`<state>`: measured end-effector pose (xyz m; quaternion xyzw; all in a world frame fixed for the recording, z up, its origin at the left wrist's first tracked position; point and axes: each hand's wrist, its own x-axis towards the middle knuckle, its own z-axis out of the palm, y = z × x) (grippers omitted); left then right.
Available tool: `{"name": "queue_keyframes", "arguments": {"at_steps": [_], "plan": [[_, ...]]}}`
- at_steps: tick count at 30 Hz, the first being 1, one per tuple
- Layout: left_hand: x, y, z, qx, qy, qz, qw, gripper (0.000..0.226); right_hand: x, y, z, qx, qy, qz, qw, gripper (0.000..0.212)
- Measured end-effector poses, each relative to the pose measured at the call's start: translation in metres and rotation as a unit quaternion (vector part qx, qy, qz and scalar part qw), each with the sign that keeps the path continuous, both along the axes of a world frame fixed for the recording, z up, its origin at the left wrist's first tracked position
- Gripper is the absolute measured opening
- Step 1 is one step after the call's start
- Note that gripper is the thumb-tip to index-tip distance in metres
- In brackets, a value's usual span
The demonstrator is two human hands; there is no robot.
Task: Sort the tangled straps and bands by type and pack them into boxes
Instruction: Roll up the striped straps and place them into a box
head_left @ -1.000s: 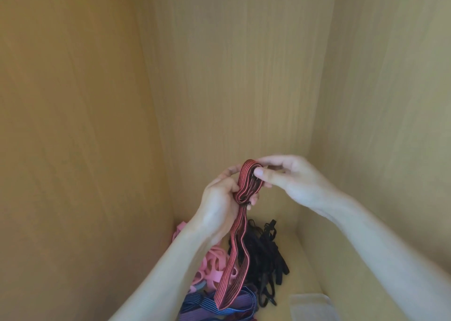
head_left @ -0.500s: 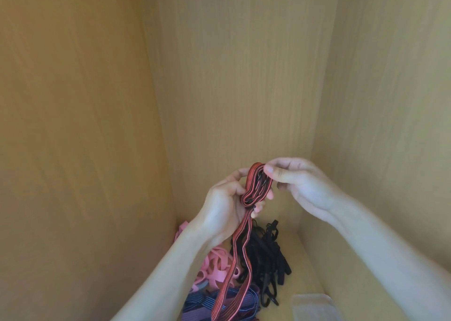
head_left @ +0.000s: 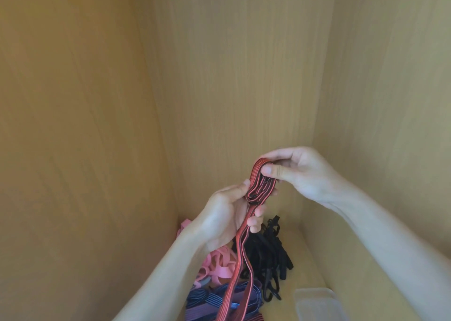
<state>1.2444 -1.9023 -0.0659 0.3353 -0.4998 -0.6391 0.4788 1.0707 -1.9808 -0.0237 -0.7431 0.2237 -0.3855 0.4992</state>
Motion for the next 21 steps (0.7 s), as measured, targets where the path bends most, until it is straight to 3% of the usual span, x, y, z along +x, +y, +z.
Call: {"name": "queue_keyframes", "arguments": {"at_steps": [3,9,13,17,21], "plan": [[0.001,0.001,-0.006,0.005,-0.002,-0.016,1.0,0.053,0.0,-0.002,-0.003,-0.02,0.042,-0.028,0.999,0.016],[0.008,0.001,-0.011,-0.02,0.017,-0.008,1.0,0.058,-0.001,0.0,-0.002,0.002,0.043,-0.011,0.999,0.028],[0.007,-0.003,-0.012,-0.05,0.009,0.042,0.998,0.051,-0.001,-0.002,-0.002,0.017,0.015,-0.007,1.0,0.03],[0.003,-0.007,-0.011,-0.093,-0.036,0.126,0.987,0.037,-0.001,0.0,-0.002,-0.002,0.054,-0.028,0.998,0.047],[-0.005,-0.01,-0.011,-0.103,-0.063,0.169,0.978,0.04,0.003,0.003,-0.008,-0.058,0.064,-0.086,0.993,0.024]]}}
